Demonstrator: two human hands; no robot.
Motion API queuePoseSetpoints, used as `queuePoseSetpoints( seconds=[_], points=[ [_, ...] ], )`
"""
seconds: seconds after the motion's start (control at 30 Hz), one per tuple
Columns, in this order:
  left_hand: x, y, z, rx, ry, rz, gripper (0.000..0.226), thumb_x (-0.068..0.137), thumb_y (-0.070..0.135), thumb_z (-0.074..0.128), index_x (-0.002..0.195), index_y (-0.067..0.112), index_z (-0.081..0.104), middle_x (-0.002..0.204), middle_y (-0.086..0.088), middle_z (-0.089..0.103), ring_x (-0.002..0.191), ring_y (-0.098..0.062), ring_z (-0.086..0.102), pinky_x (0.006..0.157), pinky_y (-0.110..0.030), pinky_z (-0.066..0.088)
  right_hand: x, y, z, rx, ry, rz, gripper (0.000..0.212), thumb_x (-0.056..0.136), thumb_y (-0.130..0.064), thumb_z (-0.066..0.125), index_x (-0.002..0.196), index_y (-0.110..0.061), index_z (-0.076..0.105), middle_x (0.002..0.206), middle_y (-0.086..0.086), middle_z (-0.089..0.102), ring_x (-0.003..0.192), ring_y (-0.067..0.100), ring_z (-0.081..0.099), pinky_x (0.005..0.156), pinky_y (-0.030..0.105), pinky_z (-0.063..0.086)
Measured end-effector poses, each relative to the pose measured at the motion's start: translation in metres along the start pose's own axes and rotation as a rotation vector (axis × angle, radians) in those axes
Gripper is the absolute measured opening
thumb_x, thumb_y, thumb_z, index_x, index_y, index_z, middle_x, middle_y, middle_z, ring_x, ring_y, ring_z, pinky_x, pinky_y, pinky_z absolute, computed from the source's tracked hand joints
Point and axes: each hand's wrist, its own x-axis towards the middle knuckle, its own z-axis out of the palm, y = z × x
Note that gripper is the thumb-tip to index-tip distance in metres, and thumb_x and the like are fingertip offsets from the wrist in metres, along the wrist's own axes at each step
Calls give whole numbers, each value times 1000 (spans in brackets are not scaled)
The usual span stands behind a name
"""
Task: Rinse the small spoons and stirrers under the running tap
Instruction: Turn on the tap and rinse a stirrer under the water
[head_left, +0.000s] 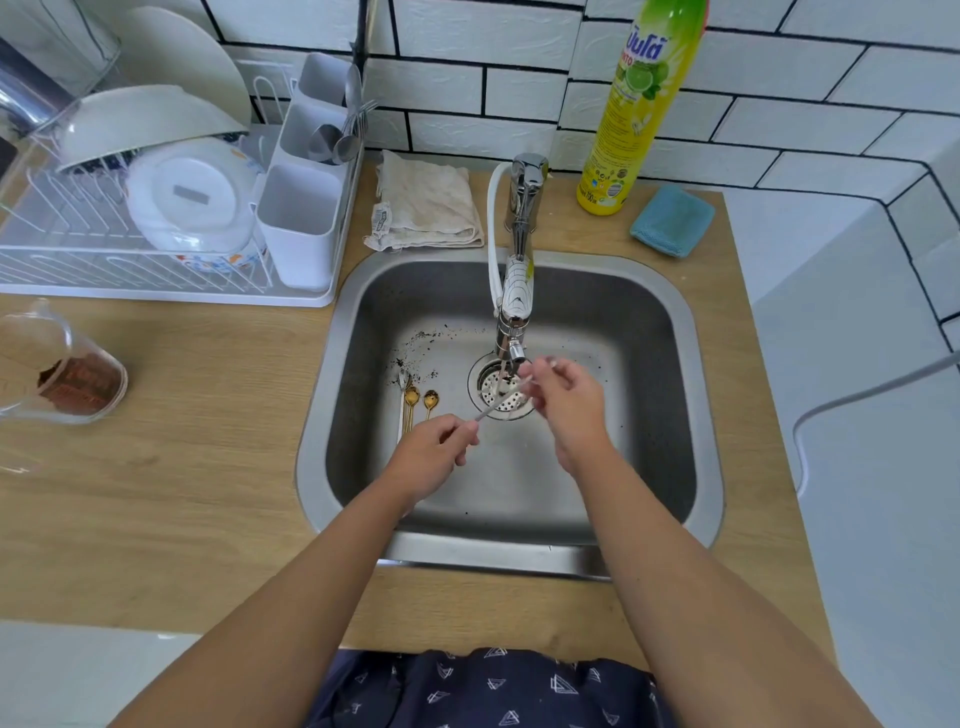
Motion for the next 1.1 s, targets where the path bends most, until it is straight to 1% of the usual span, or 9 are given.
queuePoseSetpoints(
  seconds=[0.23, 0.4, 0.53, 0.6, 0.7, 0.77, 0.93, 1.03, 1.1],
  points=[
    [31, 42, 33, -498, -32, -78, 11, 91, 21, 70, 94, 10, 71, 76, -4, 73, 55, -10, 61, 54, -24, 52, 5, -14, -52, 75, 232, -24, 11, 103, -16, 60, 98, -13, 69, 86, -3, 80, 71, 1, 71, 61, 16, 53],
    [42, 56, 45, -485, -16, -100, 18, 89, 29, 72, 87, 10, 73, 72, -5, 72, 48, -9, 57, 48, -23, 49, 3, -15, -53, 96, 263, -45, 12, 103, -17, 60, 97, -16, 70, 87, -2, 79, 73, 0, 71, 64, 16, 54],
    [41, 52, 29, -601, -277, -73, 22, 104, 20, 48, 116, 9, 62, 92, -6, 76, 85, -19, 74, 70, -25, 57, 6, -17, -58, 102, 308, -51, 13, 103, -17, 60, 100, -14, 72, 87, -2, 80, 71, 1, 70, 66, 17, 55],
    [38, 49, 20, -501, -307, -38, 22, 104, 21, 48, 115, 11, 64, 87, -1, 75, 79, -18, 73, 65, -24, 56, 6, -14, -55, 96, 296, -40, 14, 104, -17, 59, 100, -13, 73, 87, -2, 79, 70, 0, 69, 66, 17, 55],
    [36, 46, 12, -183, -113, 61, 23, 94, 37, 64, 90, 17, 74, 58, 5, 63, 48, -7, 52, 49, -19, 40, 4, -11, -39, 104, 246, -11, 15, 103, -16, 60, 95, -13, 73, 84, -4, 79, 69, -2, 68, 64, 16, 53],
    [36, 42, 11, -66, 12, 78, 33, 91, 49, 62, 76, 21, 73, 48, 12, 48, 46, -7, 39, 50, -24, 32, 2, -11, -24, 122, 186, 28, 12, 100, -14, 64, 93, -12, 74, 82, -4, 76, 68, -1, 68, 62, 15, 52],
    [22, 30, 11, -16, -3, 53, 34, 100, 45, 45, 78, 26, 62, 59, 13, 49, 53, -5, 42, 54, -27, 35, -14, 8, 17, -30, -88, 163, 4, 94, -16, 73, 91, -14, 73, 84, 3, 71, 77, 12, 62, 69, 23, 47],
    [12, 24, 0, 37, 11, 34, 32, 101, 44, 41, 81, 26, 58, 66, 7, 50, 60, -10, 44, 58, -30, 36, -16, 14, 23, -147, -221, 232, 15, 94, -27, 75, 90, -13, 76, 86, -3, 75, 87, 7, 71, 76, 25, 46],
    [5, 18, -7, 84, 12, 36, 32, 101, 44, 39, 82, 26, 58, 67, 7, 49, 61, -12, 43, 58, -32, 36, -9, 9, 20, -123, -201, 240, 18, 94, -27, 74, 91, -10, 78, 85, -4, 74, 86, 5, 72, 72, 23, 43]
  ],
)
